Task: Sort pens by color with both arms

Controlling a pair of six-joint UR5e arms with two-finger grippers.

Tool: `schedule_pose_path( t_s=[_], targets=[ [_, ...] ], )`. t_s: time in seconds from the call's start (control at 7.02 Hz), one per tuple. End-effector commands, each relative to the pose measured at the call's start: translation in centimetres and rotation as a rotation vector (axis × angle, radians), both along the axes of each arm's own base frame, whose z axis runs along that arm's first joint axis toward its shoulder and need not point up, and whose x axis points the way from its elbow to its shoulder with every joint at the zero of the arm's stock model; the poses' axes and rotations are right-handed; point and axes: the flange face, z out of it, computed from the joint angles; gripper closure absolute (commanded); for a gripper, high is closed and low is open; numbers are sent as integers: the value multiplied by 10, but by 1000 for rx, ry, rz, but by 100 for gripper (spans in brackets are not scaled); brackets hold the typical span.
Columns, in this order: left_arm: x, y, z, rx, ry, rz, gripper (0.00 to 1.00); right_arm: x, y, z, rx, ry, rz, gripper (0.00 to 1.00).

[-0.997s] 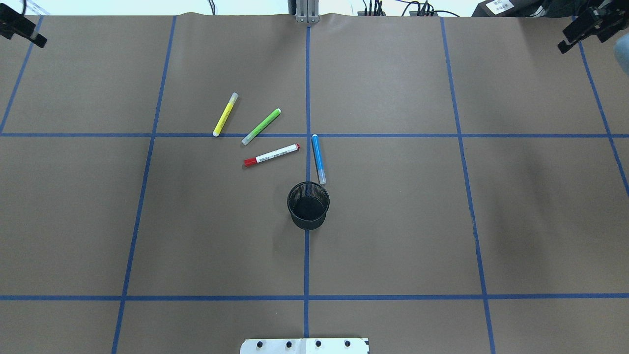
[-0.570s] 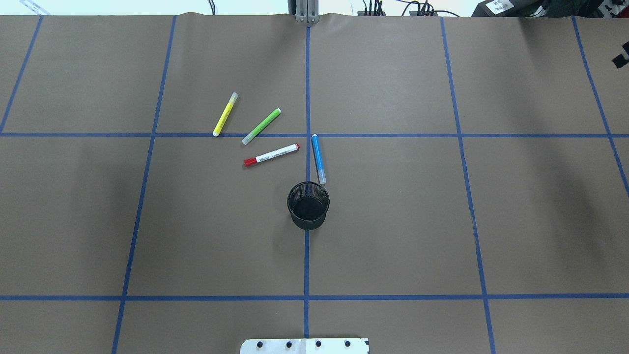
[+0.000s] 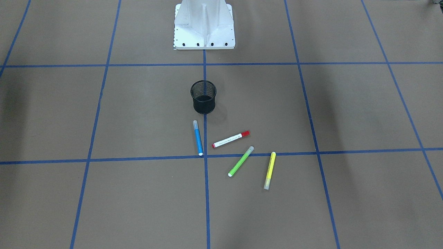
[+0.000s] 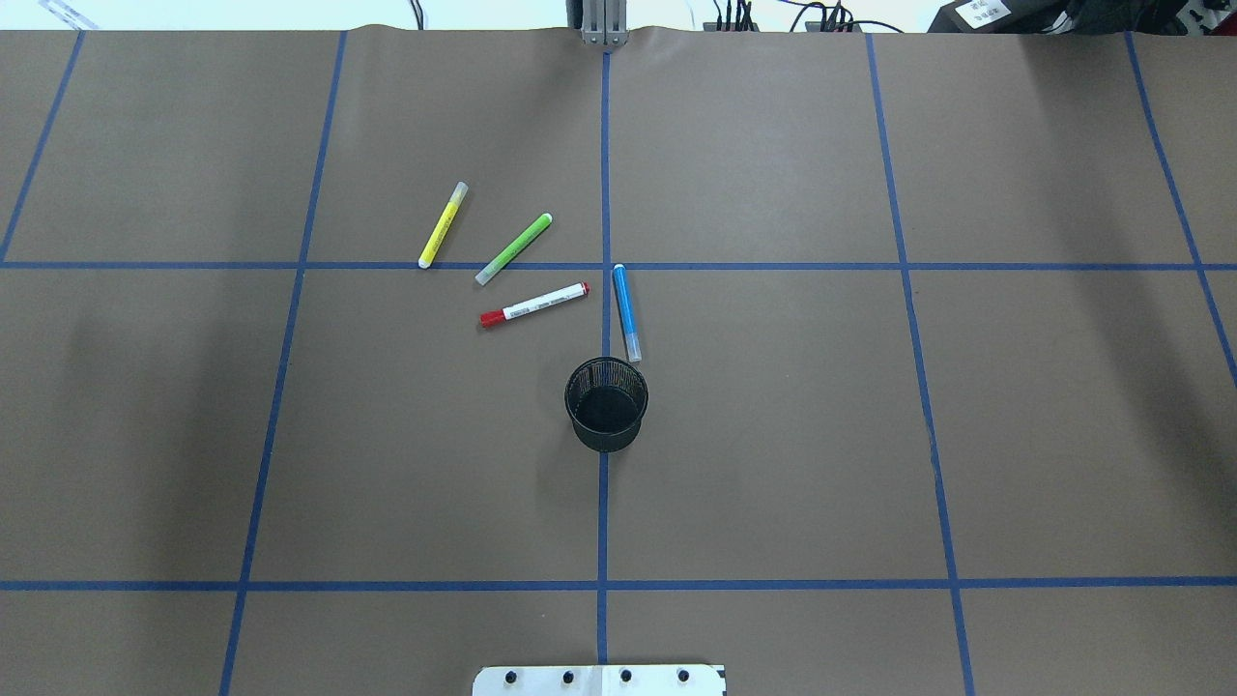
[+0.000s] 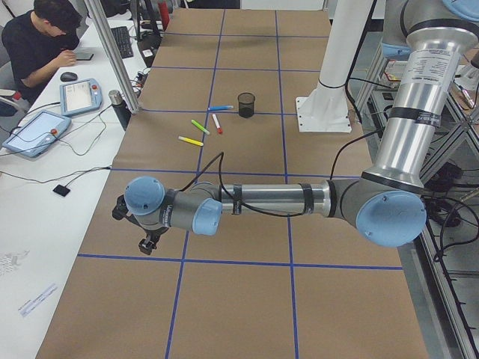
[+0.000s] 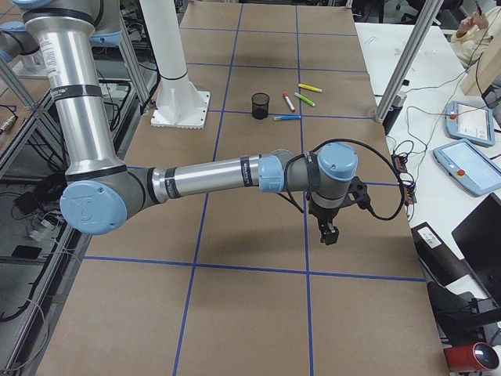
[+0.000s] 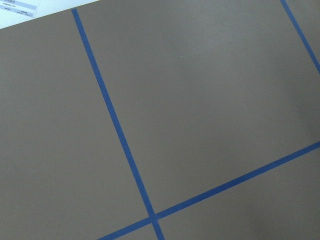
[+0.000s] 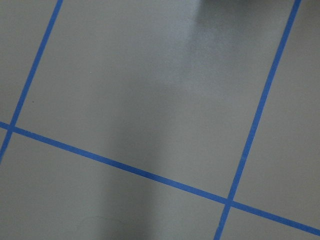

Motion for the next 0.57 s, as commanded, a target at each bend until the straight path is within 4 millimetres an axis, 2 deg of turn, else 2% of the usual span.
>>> schedule_pose_path(
  t_s=[0.0, 0.14, 0.43],
  targets=[
    [-12, 19, 17, -14, -1, -15, 0, 16, 12, 16, -27, 11, 26, 1],
    [-15, 22, 20, -19, -4, -22, 0, 18, 9, 17, -32, 44, 34, 1],
    [-22, 29, 23, -21, -8, -35, 0, 18, 26, 42, -85, 48, 35, 1]
  ],
)
